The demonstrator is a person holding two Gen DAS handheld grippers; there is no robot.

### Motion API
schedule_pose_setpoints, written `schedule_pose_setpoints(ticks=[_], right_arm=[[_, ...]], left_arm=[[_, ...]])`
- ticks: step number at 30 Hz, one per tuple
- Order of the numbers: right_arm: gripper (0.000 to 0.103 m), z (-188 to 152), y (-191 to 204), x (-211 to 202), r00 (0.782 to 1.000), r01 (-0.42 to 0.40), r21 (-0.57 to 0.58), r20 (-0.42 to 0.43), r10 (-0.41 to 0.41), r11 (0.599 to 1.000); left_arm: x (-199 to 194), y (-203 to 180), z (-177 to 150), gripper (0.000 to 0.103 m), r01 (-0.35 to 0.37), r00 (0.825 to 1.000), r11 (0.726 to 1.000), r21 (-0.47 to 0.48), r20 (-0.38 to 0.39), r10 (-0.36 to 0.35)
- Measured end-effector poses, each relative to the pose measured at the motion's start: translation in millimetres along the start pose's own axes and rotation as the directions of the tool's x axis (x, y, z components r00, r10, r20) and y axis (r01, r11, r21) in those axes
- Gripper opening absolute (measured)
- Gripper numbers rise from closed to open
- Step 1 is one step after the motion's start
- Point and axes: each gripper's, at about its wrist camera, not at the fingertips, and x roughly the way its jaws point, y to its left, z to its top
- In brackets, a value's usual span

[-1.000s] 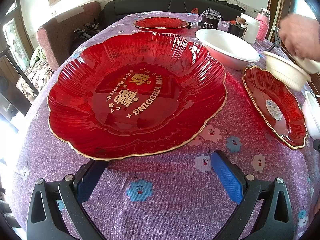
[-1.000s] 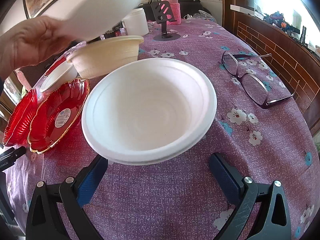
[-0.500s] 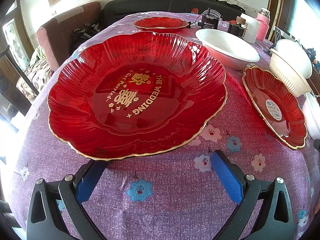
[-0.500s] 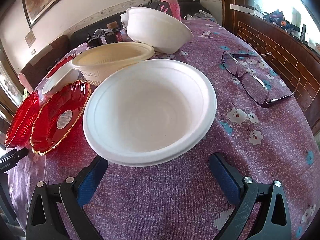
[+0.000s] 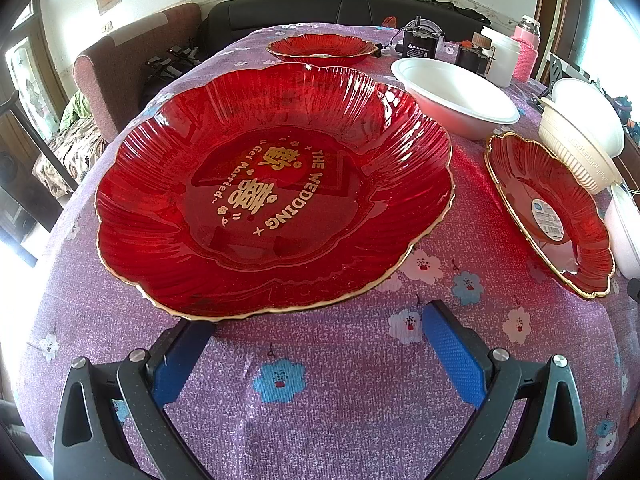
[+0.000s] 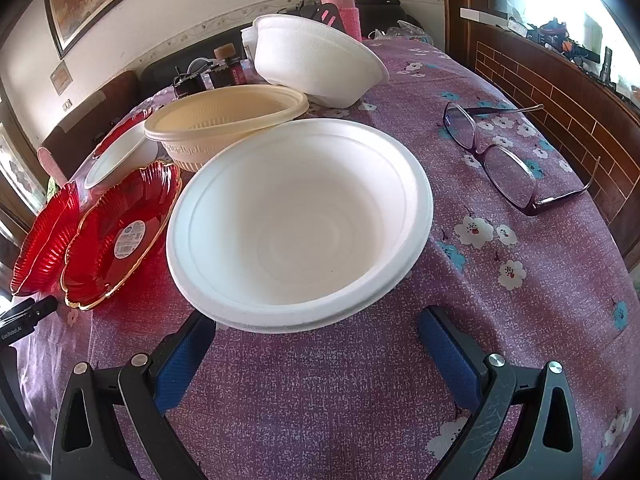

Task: Organize plates and bowls

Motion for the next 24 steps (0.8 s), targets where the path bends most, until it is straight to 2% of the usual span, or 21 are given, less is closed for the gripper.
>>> schedule_pose_setpoints(ticks=[12, 24], right_arm=[[0.102, -1, 4, 1, 1.000, 0.015, -0.011, -0.006, -0.015, 1.000], [0.103, -2, 14, 6, 0.996, 0.085, -0.064, -0.031, -0.087, 0.994]], left_arm=[[0, 0, 0, 0.103, 0.000, 1.000, 1.000, 0.000, 0.000, 0.000], [1, -1, 0, 0.103, -0.007, 1.000, 1.000, -0.014, -0.001, 0.007]])
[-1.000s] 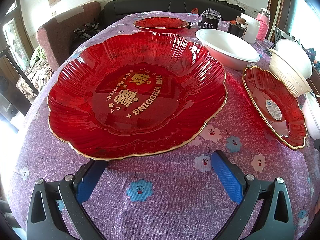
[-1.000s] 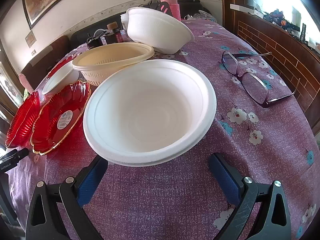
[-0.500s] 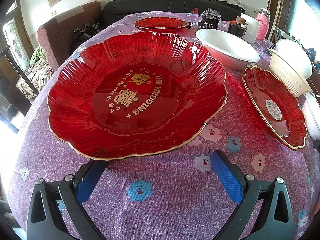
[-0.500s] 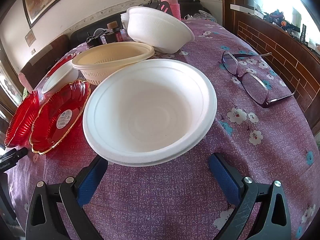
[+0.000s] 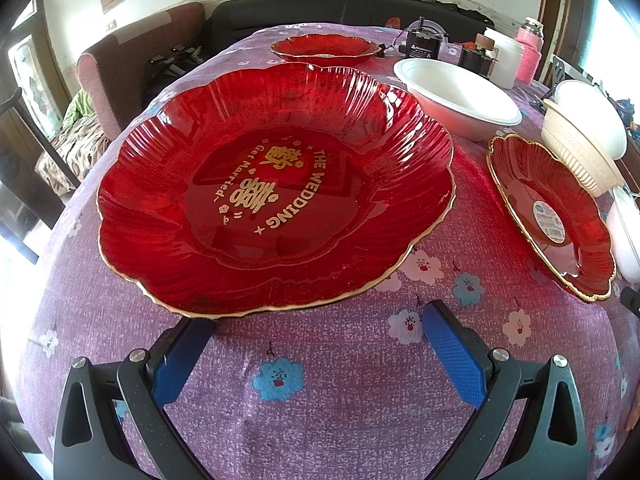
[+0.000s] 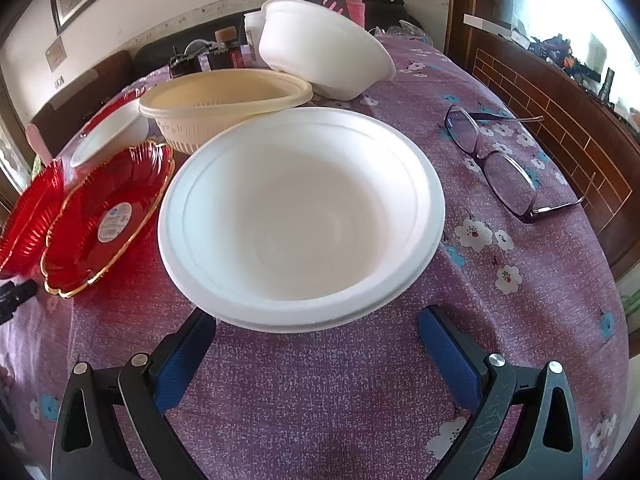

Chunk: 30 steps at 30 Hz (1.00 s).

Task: Organize plates and bowls

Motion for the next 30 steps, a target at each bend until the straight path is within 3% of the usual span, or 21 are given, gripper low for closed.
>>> schedule_pose_setpoints(ticks=[30], right_arm=[[0.103, 1.1, 3.4, 3.1, 0.999, 0.033, -0.020, -0.011, -0.033, 0.999]], left_arm=[[-1.1, 2.5, 0.5, 0.103, -0.002, 1.000, 1.000, -0.012, -0.011, 0.002]])
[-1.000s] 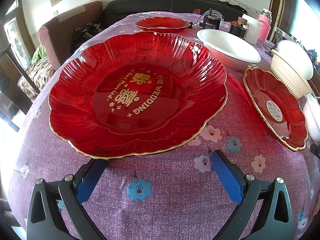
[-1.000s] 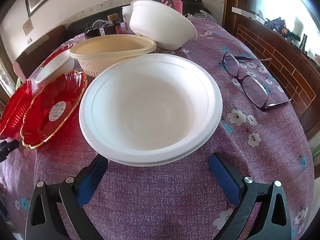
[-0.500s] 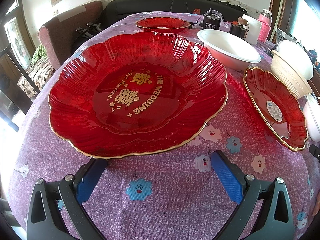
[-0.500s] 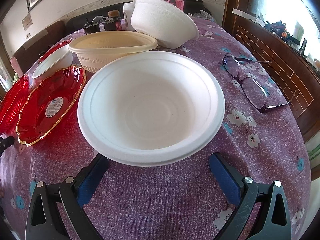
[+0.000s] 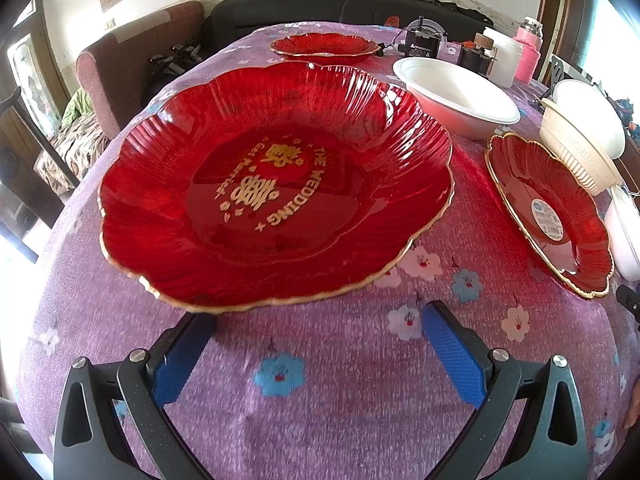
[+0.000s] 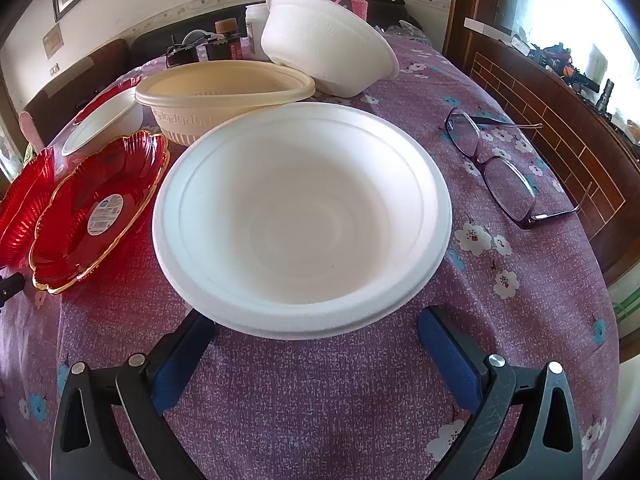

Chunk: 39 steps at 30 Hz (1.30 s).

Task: Organize plates and bowls

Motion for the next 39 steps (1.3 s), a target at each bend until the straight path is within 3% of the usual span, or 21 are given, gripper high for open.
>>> schedule_pose_setpoints(ticks=[2, 5, 10, 22, 28, 35, 39], right_arm=[[0.103, 0, 0, 0, 1.000, 0.000, 0.000, 0.000, 0.000, 1.000], [0.103, 0, 0, 0, 1.000, 0.000, 0.000, 0.000, 0.000, 1.000], [0.103, 0, 1, 0, 1.000, 0.001, -0.001, 0.000, -0.001, 1.000], [0.102, -1, -1, -1, 1.000, 0.010, 0.005, -0.001, -0.010, 1.000], [0.102, -4, -3, -9, 0.999, 0.016, 0.019, -0.037, -0.015, 1.000], [0.102, -2, 5, -53, 0.995, -0.041, 0.018, 0.087, 0.039, 0.999], [0.103, 5, 19, -79, 0.970, -0.163, -0.003, 0.184, 0.160, 0.987]], left_arm=[[-11, -1, -4, 0.103, 0.003, 1.000, 1.000, -0.011, 0.027, -0.002], [-16, 1, -18, 0.103, 0.063, 0.998, 0.998, -0.029, -0.001, -0.063], [-32, 4, -30, 0.103, 0.073, 0.995, 0.997, 0.000, 0.069, -0.073], [-48, 28, -53, 0.103, 0.090, 0.987, 0.996, -0.008, 0.131, -0.089], [-55, 35, -57, 0.103, 0.140, 0.975, 0.990, -0.015, 0.175, -0.135], [-54, 40, -57, 0.103, 0.174, 0.971, 0.984, -0.036, 0.175, -0.165], [-55, 37, -57, 0.103, 0.164, 0.971, 0.986, -0.028, 0.180, -0.157]])
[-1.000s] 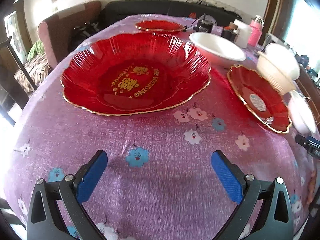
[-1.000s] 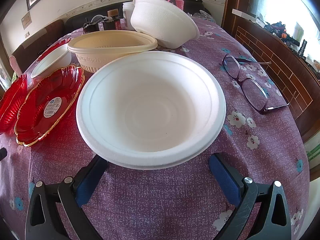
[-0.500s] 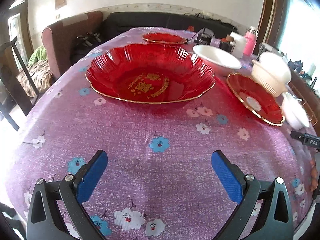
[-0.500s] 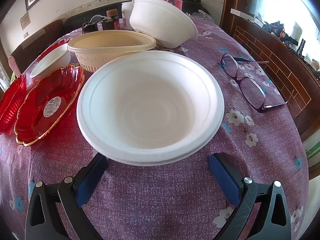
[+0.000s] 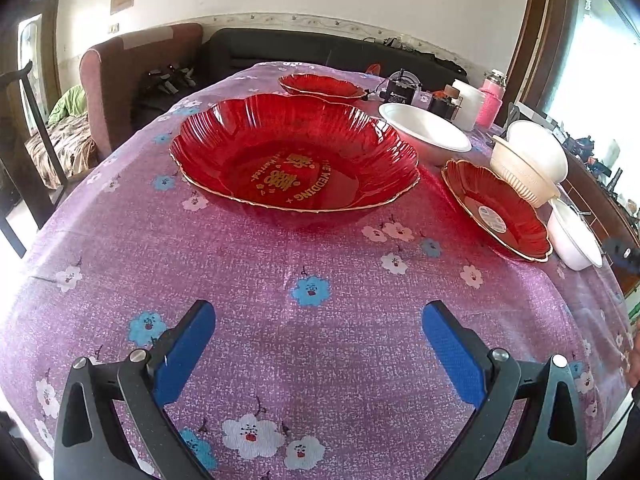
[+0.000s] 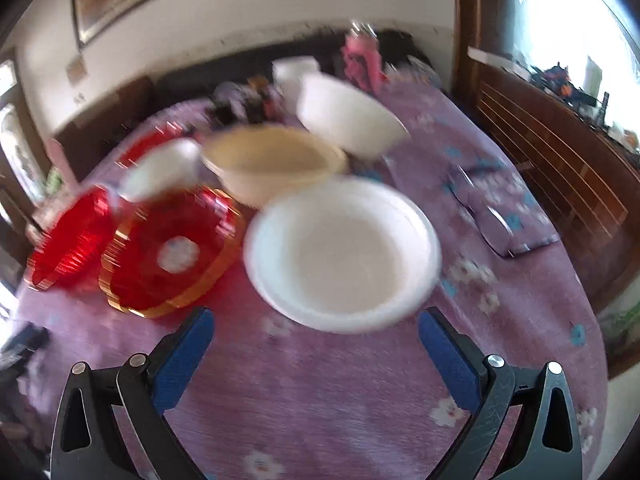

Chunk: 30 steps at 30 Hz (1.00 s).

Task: Organize plates and bowls
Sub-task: 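Move the right gripper to the rim of the large red 'THE WEDDING' plate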

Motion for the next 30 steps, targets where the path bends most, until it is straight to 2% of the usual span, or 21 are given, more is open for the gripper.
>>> schedule_pose_setpoints(ticks=[4, 13, 17, 24, 30], right_arm=[[0.103, 12, 28, -3, 0.994, -0.103, -0.034, 0.021, 0.104, 0.994], [0.103, 36, 98, 11, 0.971, -0.227, -0.134, 0.047, 0.235, 0.965], [0.103, 51, 113, 26, 0.959, -0.271, -0.107, 0.048, 0.278, 0.957], [0.103, 79, 134, 58, 0.949, -0.304, -0.047, 0.077, 0.307, 0.952], [0.101, 70, 127, 85, 0.924, -0.382, 0.019, 0.028, 0.381, 0.924]], left_arm=[[-2, 0, -1, 0.103, -0.013, 1.000, 1.000, 0.004, 0.006, 0.013], [0, 1, 0, 0.103, -0.035, 0.999, 0.999, -0.006, -0.001, 0.035], [2, -1, 1, 0.103, -0.051, 0.999, 0.999, -0.001, -0.005, 0.051], [4, -3, 1, 0.103, -0.065, 0.998, 0.998, -0.001, -0.010, 0.065], [3, 0, 0, 0.103, -0.054, 0.999, 0.998, -0.018, -0.004, 0.054]])
